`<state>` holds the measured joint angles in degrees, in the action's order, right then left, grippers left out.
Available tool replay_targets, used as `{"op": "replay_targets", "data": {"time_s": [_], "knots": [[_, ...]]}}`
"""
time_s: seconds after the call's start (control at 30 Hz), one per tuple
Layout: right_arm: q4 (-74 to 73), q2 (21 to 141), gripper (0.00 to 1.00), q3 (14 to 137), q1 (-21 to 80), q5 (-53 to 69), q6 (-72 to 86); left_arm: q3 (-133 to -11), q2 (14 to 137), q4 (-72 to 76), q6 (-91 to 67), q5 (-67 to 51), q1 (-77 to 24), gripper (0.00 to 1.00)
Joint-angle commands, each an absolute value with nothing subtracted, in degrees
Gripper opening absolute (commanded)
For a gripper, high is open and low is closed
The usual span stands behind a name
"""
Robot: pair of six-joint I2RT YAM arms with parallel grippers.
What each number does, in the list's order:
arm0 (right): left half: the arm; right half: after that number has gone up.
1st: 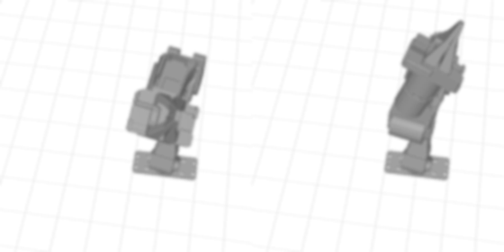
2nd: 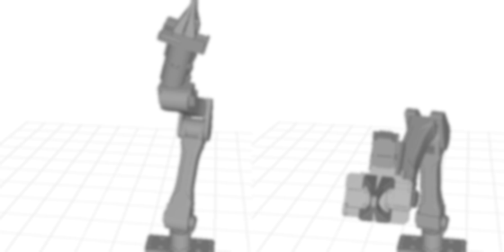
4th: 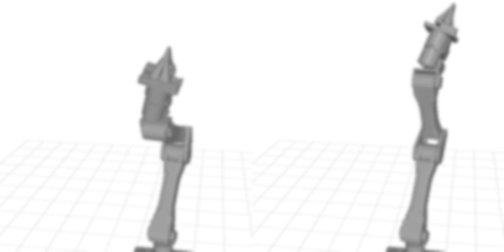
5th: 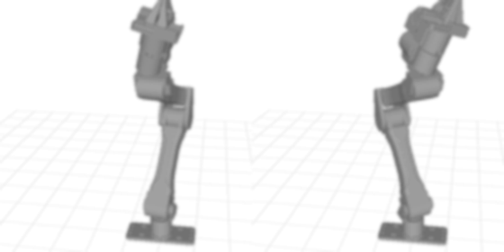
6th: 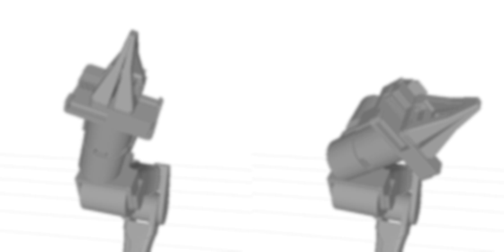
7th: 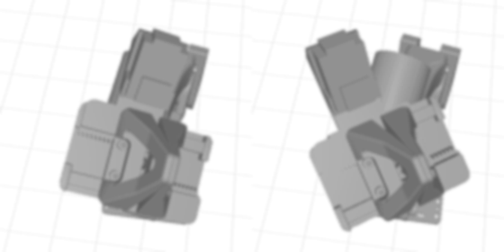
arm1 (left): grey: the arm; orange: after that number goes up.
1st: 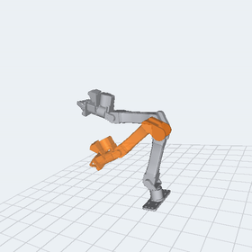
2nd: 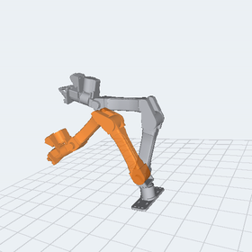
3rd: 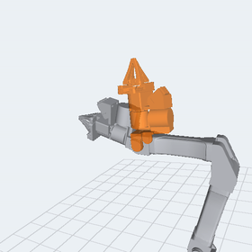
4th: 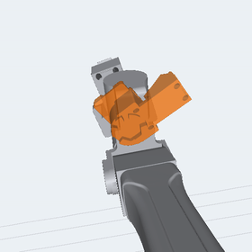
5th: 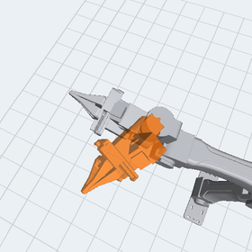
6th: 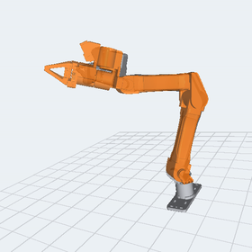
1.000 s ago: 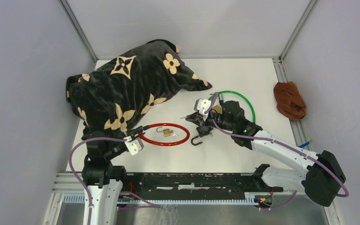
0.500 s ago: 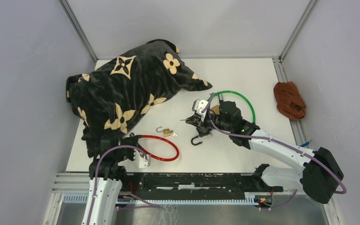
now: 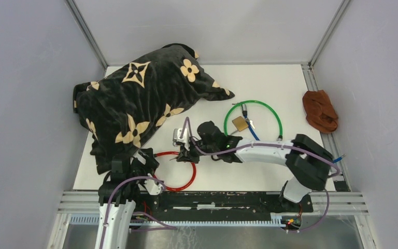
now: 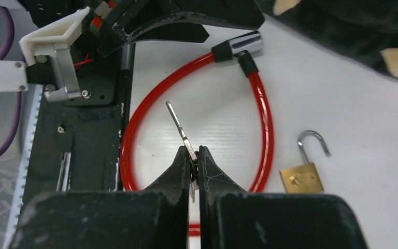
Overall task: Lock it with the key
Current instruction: Place the lock at the center of the board, then place the key at the center of the board.
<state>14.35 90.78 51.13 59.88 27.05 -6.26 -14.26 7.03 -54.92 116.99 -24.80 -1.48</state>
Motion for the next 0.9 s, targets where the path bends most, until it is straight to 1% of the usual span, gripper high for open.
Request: {"op": "replay_targets", "data": {"time_s": [0.0,0.13,0.27,0.43,0.6,0.77,0.87], "knots": [[12.7,100.3,0.0,59.6,62.0,32.5,-0.7,-18.0,6.4,-62.2,127.8,-24.4,-1.5,1.0],[8.4,107.2,0.0,64.8,64.0,34.1,-0.2,-20.7,7.6,-66.8,129.4,-22.0,-1.5,1.0],[7.0,111.3,0.0,67.4,64.2,34.3,2.9,-23.1,7.9,-67.6,127.4,-19.8,-1.5,1.0],[3.8,115.3,0.0,69.9,64.1,34.5,4.7,-27.9,8.7,-66.7,118.9,-26.1,-1.5,1.0],[-1.9,115.5,0.3,72.8,63.9,26.2,3.5,-31.1,10.4,-63.3,107.4,-32.3,-1.5,1.0],[-7.2,112.6,0.46,76.5,61.3,18.8,1.4,-32.5,12.2,-59.8,98.4,-35.3,-1.5,1.0],[-8.2,108.9,0.51,76.6,58.8,11.8,1.7,-33.4,12.6,-54.4,88.1,-39.1,-1.5,1.0]]}}
